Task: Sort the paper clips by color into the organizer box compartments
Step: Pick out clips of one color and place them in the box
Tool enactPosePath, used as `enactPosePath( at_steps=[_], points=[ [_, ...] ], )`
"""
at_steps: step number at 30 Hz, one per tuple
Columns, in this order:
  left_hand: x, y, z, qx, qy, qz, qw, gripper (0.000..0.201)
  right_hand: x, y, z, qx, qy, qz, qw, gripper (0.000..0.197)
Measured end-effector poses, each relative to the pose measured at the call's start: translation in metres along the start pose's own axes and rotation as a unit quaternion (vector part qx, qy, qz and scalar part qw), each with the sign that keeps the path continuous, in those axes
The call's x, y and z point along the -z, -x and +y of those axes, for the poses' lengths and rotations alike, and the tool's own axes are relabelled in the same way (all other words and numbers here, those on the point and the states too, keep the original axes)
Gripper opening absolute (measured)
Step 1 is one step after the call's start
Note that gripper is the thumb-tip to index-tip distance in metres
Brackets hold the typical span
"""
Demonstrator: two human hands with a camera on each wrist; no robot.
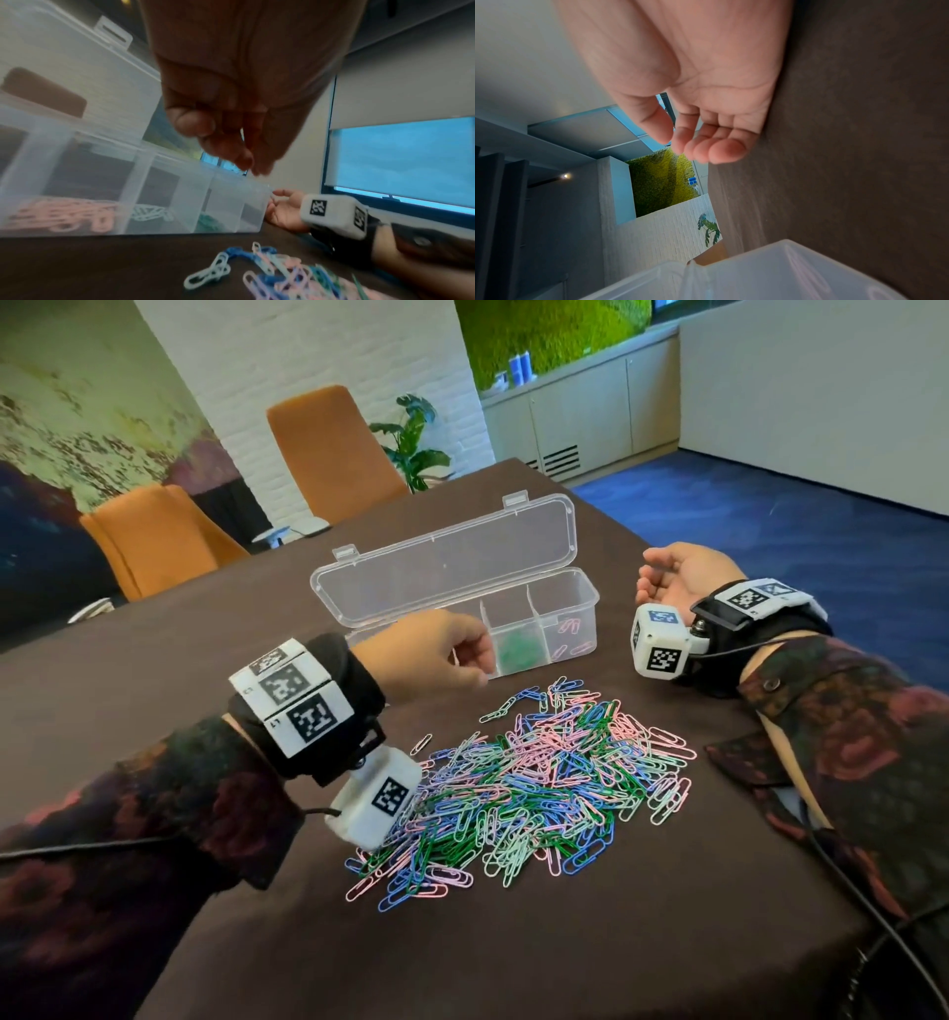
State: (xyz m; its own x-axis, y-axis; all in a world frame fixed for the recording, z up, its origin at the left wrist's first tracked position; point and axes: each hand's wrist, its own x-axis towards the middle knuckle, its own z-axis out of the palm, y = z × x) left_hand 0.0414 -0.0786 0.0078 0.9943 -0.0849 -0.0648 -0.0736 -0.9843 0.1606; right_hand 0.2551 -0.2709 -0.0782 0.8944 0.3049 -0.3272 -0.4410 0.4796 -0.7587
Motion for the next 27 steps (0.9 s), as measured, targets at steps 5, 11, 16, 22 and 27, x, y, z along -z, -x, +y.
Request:
enactPosePath(
  at_steps=[5,11,16,22,27],
  points=[
    [-0.010,0.024,-0.008,-0.001,-0.039,-0.189,0.981,0.026,0.000,0.002,0.000,0.002,0.000,0.004,1.000,0.011],
    [-0.031,0.037,-0.014,0.017,0.000,-0.236,0.972,0.037,0.000,0.000,0.001,0.008,-0.003,0.004,1.000,0.012],
    [-0.032,0.031,-0.005,-0.011,-0.025,-0.192,0.981,0.028,0.001,0.001,0.001,0.015,0.004,-0.001,1.000,0.012],
    [-0.036,0.017,0.023,-0.047,-0.057,-0.174,0.982,0.053,0.002,0.002,0.001,0.015,0.004,-0.003,1.000,0.012],
    [-0.046,0.005,0.025,-0.070,-0.077,-0.167,0.980,0.024,0.001,0.002,0.001,0.012,0.002,-0.001,1.000,0.013]
  ],
)
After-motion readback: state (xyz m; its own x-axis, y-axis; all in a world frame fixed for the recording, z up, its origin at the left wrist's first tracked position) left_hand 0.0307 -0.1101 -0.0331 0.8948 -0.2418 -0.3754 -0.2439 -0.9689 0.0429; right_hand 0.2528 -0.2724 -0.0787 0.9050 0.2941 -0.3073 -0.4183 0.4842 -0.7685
